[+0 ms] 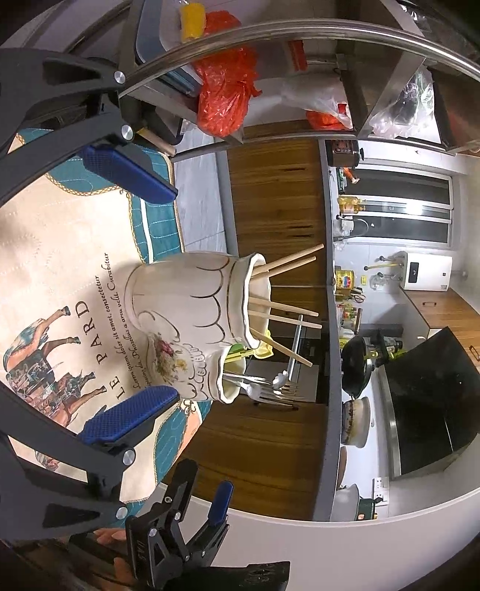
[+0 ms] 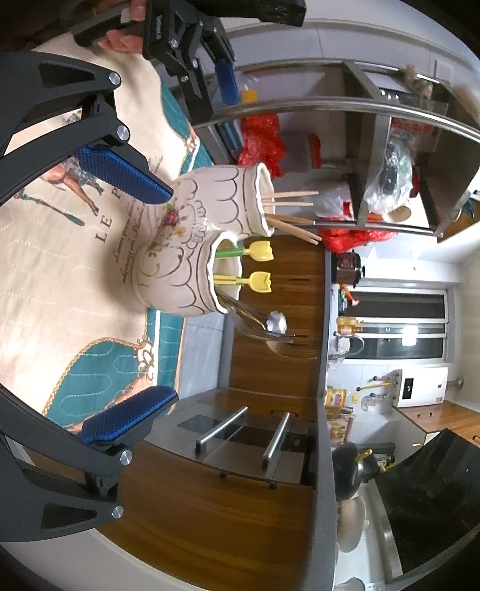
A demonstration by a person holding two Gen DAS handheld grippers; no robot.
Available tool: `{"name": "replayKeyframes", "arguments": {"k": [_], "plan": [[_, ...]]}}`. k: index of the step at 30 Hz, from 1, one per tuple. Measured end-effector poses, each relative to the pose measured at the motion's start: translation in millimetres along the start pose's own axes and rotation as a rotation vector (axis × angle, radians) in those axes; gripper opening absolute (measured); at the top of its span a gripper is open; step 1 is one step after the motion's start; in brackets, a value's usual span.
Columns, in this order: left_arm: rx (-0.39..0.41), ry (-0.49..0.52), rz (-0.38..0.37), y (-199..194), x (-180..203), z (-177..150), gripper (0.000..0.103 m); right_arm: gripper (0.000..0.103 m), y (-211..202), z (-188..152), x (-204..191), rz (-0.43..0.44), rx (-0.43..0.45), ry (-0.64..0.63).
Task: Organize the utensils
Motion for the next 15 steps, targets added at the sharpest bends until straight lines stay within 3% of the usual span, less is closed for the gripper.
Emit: {"name": "replayKeyframes", "arguments": {"k": [15], "plan": [[0.020, 0.013, 0.004, -2.8, 2.5, 2.0, 0.097, 0.098, -1.4, 0.5, 3.5, -0.002, 0.006, 0.028]]}}
Point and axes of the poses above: each gripper's, at about its wrist camera, not at the fingertips, and y roughly the way its jaws point, x to its right, z to its top, the point moved 3 cm from there along y, roughly the way its jaws point, and after that the axes turned 4 degrees about y, right-handed, at the moved point
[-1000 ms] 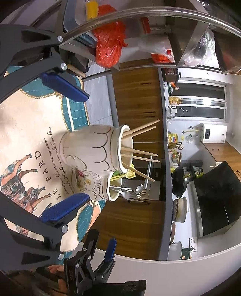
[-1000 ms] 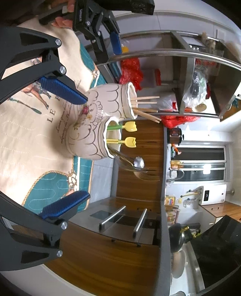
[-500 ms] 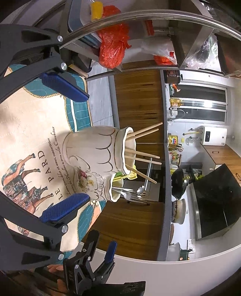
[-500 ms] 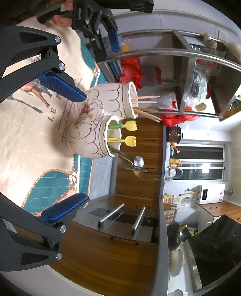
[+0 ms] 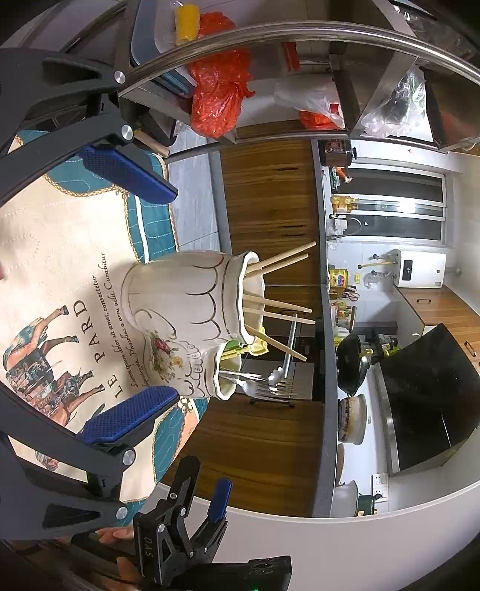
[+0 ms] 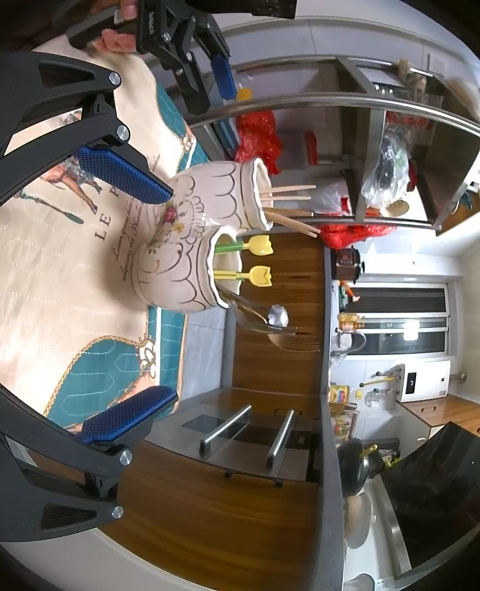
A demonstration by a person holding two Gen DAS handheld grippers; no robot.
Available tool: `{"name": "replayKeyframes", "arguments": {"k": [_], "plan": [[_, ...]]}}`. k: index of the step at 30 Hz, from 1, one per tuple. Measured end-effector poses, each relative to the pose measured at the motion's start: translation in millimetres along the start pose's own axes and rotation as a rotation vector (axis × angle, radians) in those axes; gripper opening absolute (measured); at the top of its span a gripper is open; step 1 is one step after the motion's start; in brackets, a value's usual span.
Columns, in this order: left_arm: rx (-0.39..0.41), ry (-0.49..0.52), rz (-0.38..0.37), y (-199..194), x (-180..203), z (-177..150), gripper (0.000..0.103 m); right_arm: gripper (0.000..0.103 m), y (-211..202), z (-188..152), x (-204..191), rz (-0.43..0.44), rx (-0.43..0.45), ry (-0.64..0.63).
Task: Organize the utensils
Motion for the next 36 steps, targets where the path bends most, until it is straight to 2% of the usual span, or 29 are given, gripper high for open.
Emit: {"name": "replayKeyframes", "arguments": {"k": [36], "plan": [[-0.009, -0.007, 0.011, 2.3, 0.1, -1.9, 0.097, 0.098, 3.0, -0.5, -1.0, -0.014, -0.005, 0.009]]}}
Point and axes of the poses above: each gripper's, at about its wrist camera, not at the fingertips, and y roughly the way its jaws point, x to its right, z to its top, the point moved 3 cm from there along y, roughly the way its jaws point, and after that the axes turned 4 degrees about y, right-handed, at the moved point
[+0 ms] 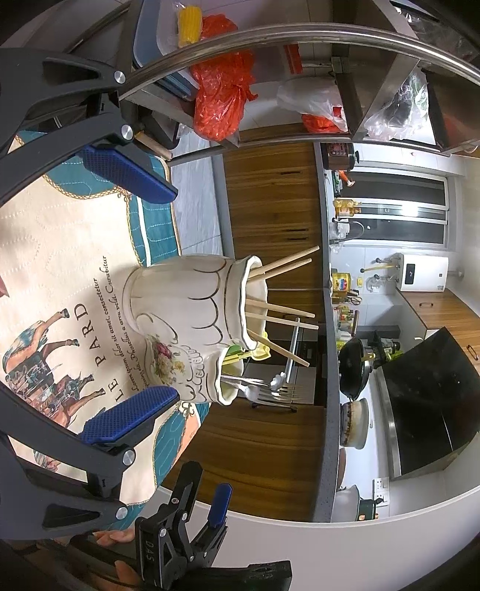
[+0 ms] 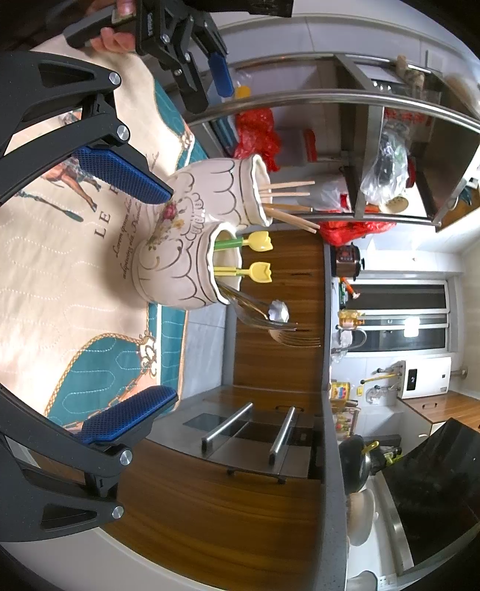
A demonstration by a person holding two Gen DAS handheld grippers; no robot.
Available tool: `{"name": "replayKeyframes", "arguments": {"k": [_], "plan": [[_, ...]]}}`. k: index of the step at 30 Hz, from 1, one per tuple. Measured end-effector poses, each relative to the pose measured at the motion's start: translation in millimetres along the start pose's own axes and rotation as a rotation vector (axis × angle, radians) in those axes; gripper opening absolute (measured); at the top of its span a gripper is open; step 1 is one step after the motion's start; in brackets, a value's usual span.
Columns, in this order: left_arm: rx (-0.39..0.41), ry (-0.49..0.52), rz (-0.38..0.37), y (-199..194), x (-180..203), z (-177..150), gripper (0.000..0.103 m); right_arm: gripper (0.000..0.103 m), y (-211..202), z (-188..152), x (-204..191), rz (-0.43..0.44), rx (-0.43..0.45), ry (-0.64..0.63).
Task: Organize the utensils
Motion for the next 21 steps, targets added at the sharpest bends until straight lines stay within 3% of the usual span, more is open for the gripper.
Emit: {"name": "replayKeyframes", "arguments": {"k": [21], "plan": [[-0.007, -0.007, 0.024, -1.3, -2.6, -0.7, 0.097, 0.098, -0.9, 0.6, -1.6, 0.000, 0.004, 0.002]]}}
Point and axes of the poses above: each gripper's, at about its wrist camera, not at the fingertips, and y roughly the way its jaws point, x to its right, z to its top, the point moved 3 cm from there along y, roughly the way its jaws point, and after that the axes turned 4 degrees about y, right-handed, at the moved point
